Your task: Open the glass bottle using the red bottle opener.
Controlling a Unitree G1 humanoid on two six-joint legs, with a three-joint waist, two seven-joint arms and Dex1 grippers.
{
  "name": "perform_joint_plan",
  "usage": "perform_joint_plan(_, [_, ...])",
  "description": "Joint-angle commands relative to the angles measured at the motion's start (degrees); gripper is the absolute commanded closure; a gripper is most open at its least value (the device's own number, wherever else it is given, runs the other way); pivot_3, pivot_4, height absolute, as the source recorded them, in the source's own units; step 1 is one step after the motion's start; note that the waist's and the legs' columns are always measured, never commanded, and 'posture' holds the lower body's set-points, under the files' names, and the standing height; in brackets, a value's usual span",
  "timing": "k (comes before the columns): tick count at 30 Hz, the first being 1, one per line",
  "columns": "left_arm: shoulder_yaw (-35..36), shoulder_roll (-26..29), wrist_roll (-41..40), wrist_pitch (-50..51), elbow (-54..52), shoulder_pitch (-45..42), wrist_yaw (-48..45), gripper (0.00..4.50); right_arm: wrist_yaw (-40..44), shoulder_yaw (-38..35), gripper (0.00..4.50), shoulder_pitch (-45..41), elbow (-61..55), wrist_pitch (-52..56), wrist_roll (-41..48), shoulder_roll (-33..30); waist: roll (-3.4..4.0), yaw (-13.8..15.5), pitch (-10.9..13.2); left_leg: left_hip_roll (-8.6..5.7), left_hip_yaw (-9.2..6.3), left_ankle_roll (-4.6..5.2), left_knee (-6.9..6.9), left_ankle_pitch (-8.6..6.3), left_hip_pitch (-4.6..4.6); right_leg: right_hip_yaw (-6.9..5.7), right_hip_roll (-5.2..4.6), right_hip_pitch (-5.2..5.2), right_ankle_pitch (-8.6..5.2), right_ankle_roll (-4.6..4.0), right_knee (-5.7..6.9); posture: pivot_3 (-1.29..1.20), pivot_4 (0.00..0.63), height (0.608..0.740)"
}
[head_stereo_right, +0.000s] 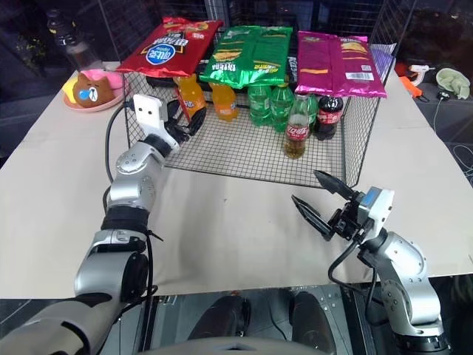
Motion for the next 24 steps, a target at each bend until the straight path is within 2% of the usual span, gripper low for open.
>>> perform_joint_plan(1, [0.6,-0.2,0.0,-2.6,-0.2,-1.8,-0.7,0.76,-0.2,-0.1,0.93,0.2,-2.1,-1.4,0.0,0.1,0.0,0.0,0.0,0.0,0.0,0.0,0.0,0.0,0.0,0.0,0.0,0.0,0.0,0.0,0.0,0.0,0.15,0.74])
perform_joint_plan(3, [0.6,-0.4,0.1,-3.3,-0.2,-1.8,-0.4,0.76,0.0,-0.1,0.93,0.4,-1.6,-1.8,-0.4,0.0,0.0,0.0,0.0,0.0,0.0,0.0,0.0,0.0,-0.01,0.0,0.0,-0.01,0.0,0.0,0.0,0.0,0.15,0.74])
perform_joint_plan(4, [0.7,-0.4,0.5,-3.9,-0.3,-1.8,0.4,1.28,0.1,-0.1,0.86,0.4,-1.5,-1.9,-0.5,-0.1,0.0,0.0,0.0,0.0,0.0,0.0,0.0,0.0,-0.02,0.0,0.0,-0.02,0.0,0.0,0.0,0.0,0.15,0.74])
perform_joint_plan(5, [0.6,-0.4,1.0,-4.6,-0.4,-1.8,0.9,1.48,0.2,-0.1,0.86,0.5,-1.4,-1.9,-0.5,-0.1,-0.01,0.0,0.0,0.0,0.0,0.0,0.0,0.0,-0.02,0.0,0.0,-0.02,0.0,0.0,0.0,0.0,0.15,0.74])
perform_joint_plan(11, [-1.1,0.5,8.4,-9.6,-2.2,-0.6,8.7,4.4,0.3,-0.1,0.86,0.5,-0.9,-2.2,-0.8,0.1,-0.04,0.0,0.0,0.0,0.0,0.0,0.0,0.0,-0.03,0.0,0.0,-0.04,0.0,0.0,0.01,0.0,0.15,0.74])
perform_joint_plan(19, [-7.1,1.7,26.9,-9.9,-7.8,5.2,26.8,4.46,0.4,-0.1,0.86,0.2,0.0,-2.7,-1.0,0.2,-0.06,0.6,0.0,-0.05,0.0,0.0,0.05,0.01,-0.24,0.02,-0.02,-0.26,0.0,0.0,0.08,0.0,0.15,0.74])
perform_joint_plan(24, [-8.9,2.9,34.8,-10.0,-11.2,6.7,34.9,4.46,0.6,-0.2,0.86,0.0,0.4,-2.7,-0.8,0.0,-0.06,0.6,0.0,-0.04,0.04,-0.01,0.05,0.01,-0.28,0.06,-0.01,-0.34,0.0,0.0,0.14,0.0,0.15,0.74])
